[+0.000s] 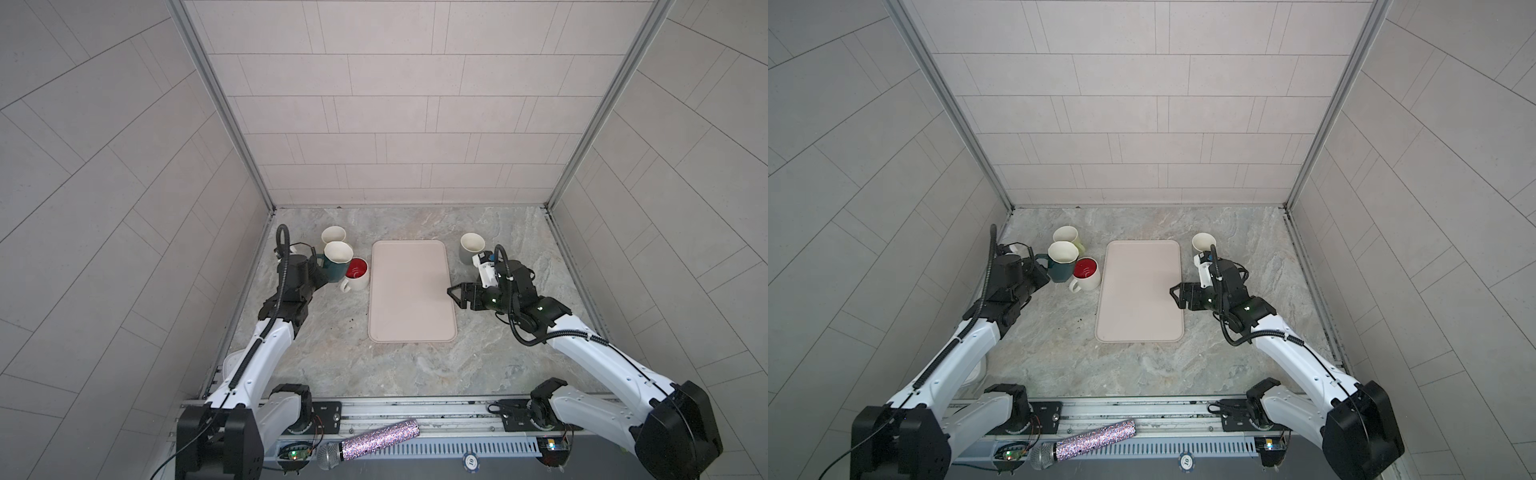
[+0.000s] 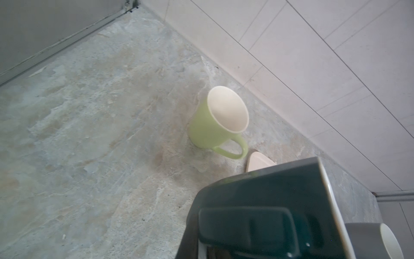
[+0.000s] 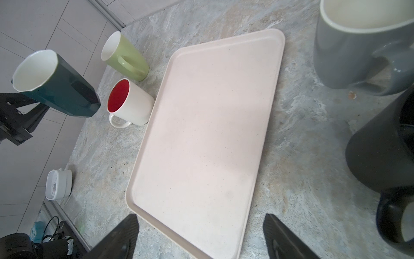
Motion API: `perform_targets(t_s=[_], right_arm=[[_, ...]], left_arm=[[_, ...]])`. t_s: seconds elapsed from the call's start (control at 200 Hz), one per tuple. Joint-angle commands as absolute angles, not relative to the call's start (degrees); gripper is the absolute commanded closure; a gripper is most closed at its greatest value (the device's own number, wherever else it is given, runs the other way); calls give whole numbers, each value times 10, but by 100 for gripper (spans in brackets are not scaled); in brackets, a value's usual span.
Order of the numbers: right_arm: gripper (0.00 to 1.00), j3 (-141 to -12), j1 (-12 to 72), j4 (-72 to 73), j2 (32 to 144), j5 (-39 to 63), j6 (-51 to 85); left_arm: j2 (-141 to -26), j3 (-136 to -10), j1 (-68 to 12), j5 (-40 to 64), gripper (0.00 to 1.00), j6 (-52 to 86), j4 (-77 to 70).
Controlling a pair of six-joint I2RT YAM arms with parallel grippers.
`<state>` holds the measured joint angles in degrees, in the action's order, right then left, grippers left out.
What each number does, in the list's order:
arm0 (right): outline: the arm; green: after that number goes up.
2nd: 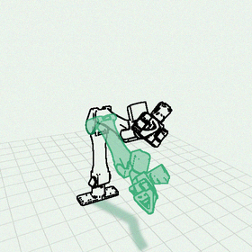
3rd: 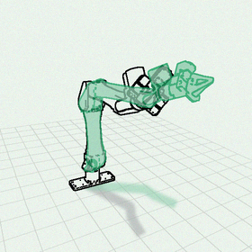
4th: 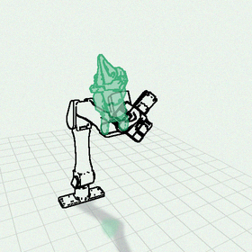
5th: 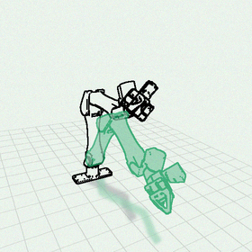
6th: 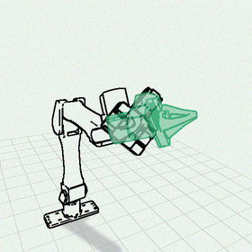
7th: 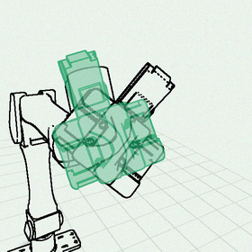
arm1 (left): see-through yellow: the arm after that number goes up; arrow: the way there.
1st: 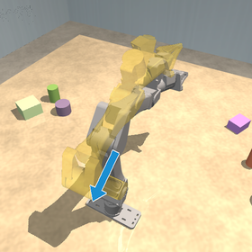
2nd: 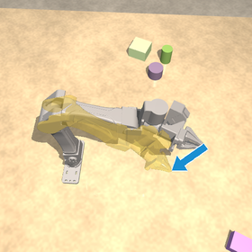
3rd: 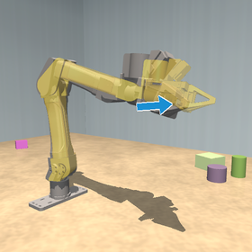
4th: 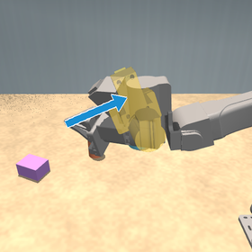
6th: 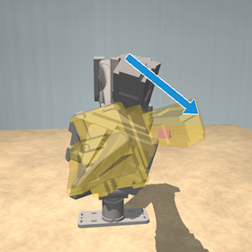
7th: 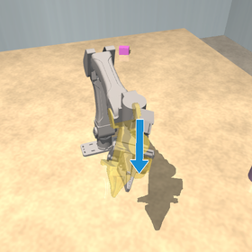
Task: Turn the mug right side up
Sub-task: Place the mug at the middle-left of the table.
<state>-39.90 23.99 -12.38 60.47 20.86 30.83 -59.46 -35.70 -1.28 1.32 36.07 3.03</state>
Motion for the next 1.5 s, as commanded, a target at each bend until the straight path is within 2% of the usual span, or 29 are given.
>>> perform_targets(t_s=[0.0,0.405,1.351,1.401,1.431,1.496], right_arm=[[12,-406,240,-134,608,215,296],[12,-405,241,-140,611,214,287],[11,-380,241,-98,591,187,312],[11,-380,241,-96,594,187,315],[11,-380,241,-97,595,186,316],[11,-386,242,-105,597,180,312]], left_arm=[[-572,-340,16,13,100,387,-48],[-601,-257,43,-24,100,427,-162],[-802,-185,45,45,100,494,-453],[-807,-182,44,49,93,494,-463],[-807,-181,45,46,84,493,-464],[-807,-181,45,43,81,483,-455]])
